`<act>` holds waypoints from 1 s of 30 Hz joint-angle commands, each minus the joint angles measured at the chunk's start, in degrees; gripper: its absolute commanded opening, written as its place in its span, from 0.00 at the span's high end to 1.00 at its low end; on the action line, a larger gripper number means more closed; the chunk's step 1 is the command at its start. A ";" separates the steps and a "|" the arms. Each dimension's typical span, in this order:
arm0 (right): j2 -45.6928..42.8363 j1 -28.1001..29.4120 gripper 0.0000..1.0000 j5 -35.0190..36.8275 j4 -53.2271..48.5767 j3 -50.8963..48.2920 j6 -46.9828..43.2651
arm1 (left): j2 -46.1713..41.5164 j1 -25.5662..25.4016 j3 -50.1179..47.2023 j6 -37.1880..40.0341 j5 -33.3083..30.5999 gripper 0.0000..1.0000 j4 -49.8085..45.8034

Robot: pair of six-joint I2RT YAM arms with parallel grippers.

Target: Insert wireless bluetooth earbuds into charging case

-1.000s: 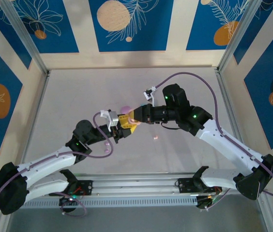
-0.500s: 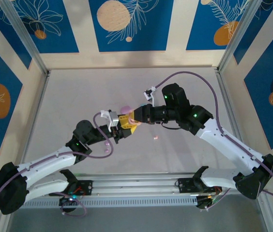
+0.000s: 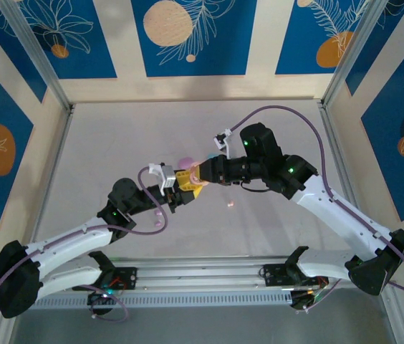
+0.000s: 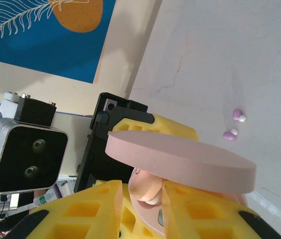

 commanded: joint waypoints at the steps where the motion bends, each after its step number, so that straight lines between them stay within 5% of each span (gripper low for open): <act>1: -0.03 0.41 0.71 -2.08 -2.69 1.38 -0.96 | -0.79 -0.38 0.68 0.92 -1.22 0.80 5.17; 15: -7.37 -0.47 0.67 -1.66 0.63 -0.56 -4.91 | -1.30 -0.37 0.42 0.79 -1.52 0.80 5.12; 21: -16.94 -2.34 0.65 13.18 1.85 -6.85 -7.96 | -2.35 -0.38 0.00 0.88 -2.61 0.80 4.55; 25: -19.80 -11.41 0.65 22.78 -5.49 -13.73 -3.04 | -2.99 -0.38 -0.10 0.88 -3.18 0.80 4.21; 30: -15.02 -27.10 0.65 6.99 -2.08 -25.72 1.15 | -4.08 -0.38 -0.11 0.96 -3.67 0.81 3.26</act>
